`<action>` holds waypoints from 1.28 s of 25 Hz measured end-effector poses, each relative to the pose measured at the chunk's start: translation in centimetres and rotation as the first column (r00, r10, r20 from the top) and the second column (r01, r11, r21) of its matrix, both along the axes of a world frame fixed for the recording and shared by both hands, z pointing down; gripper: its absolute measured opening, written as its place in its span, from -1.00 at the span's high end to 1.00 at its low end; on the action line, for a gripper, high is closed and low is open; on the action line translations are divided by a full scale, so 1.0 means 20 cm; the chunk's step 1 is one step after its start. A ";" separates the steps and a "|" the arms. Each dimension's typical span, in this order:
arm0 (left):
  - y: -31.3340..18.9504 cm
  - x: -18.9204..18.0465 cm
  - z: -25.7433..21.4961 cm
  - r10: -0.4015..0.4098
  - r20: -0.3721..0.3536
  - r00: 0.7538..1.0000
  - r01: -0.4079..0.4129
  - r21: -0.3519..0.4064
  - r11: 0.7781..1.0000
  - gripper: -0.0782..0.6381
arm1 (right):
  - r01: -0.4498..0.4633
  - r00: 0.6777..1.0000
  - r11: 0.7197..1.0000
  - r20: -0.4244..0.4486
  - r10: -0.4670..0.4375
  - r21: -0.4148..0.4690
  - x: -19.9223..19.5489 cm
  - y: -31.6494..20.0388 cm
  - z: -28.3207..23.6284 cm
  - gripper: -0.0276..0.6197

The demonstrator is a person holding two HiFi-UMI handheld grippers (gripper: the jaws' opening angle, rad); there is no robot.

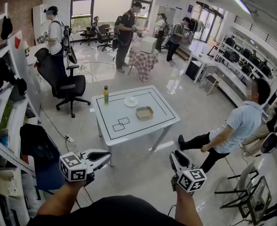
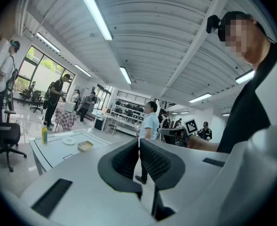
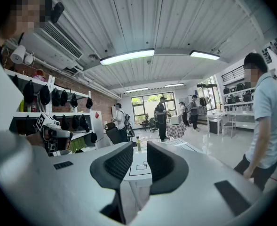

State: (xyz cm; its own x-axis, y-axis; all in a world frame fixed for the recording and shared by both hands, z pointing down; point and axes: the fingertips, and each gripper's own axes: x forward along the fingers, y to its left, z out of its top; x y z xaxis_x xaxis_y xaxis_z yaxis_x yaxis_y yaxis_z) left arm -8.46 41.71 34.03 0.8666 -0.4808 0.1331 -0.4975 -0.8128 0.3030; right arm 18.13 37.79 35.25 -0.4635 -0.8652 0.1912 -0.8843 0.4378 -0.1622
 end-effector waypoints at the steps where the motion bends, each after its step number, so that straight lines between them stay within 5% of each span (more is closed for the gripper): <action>1: 0.01 0.01 0.00 0.008 -0.001 1.000 -0.008 -0.003 1.000 0.70 | -0.002 1.000 1.000 -0.002 0.002 -0.001 0.00 0.00 0.00 0.59; 10: 0.03 -0.04 0.00 0.029 0.021 0.999 -0.029 0.002 1.000 0.71 | -0.024 0.999 0.999 0.026 0.025 -0.030 -0.02 0.02 0.05 0.60; 19: -0.05 -0.03 0.03 0.039 0.022 0.999 -0.039 -0.018 0.999 0.71 | -0.105 0.994 0.994 0.038 0.106 -0.019 0.09 -0.03 0.11 0.84; 32: -0.41 0.03 0.11 0.041 0.036 0.998 -0.039 -0.064 0.997 0.72 | -0.083 0.996 0.995 0.022 0.084 -0.047 0.12 -0.46 0.22 0.88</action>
